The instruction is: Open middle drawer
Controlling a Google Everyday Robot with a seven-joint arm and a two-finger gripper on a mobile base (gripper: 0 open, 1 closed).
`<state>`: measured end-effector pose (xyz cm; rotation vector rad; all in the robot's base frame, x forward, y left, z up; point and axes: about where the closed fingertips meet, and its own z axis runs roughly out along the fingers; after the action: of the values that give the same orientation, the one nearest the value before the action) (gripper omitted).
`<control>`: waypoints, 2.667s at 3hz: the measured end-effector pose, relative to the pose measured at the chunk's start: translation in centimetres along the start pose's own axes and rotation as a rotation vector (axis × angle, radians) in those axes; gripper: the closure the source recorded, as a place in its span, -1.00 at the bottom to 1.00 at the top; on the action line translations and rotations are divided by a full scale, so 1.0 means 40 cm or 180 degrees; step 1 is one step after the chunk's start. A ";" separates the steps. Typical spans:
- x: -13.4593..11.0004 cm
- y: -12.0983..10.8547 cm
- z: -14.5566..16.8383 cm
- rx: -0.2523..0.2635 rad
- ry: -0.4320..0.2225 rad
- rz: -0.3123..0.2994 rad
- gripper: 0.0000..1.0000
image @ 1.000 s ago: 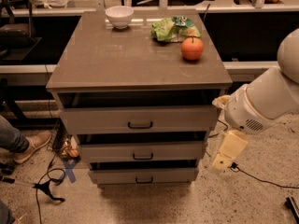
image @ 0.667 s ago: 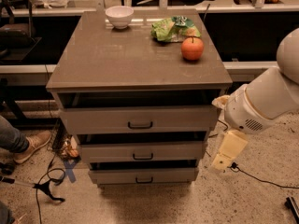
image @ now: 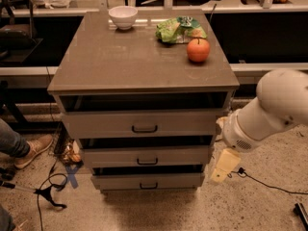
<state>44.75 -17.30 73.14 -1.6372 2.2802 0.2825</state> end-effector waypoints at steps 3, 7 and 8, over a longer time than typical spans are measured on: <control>0.118 -0.078 0.506 -0.0287 0.0072 -0.0033 -1.00; 0.044 -0.110 0.677 -0.0277 -0.0064 -0.0697 -1.00; 0.021 -0.132 0.736 -0.0288 -0.0123 -0.0853 -1.00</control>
Offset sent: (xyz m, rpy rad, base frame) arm 0.0848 0.0265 -0.2886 0.0094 0.0896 0.0595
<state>53.67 -9.72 45.60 -1.9390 2.0158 0.3530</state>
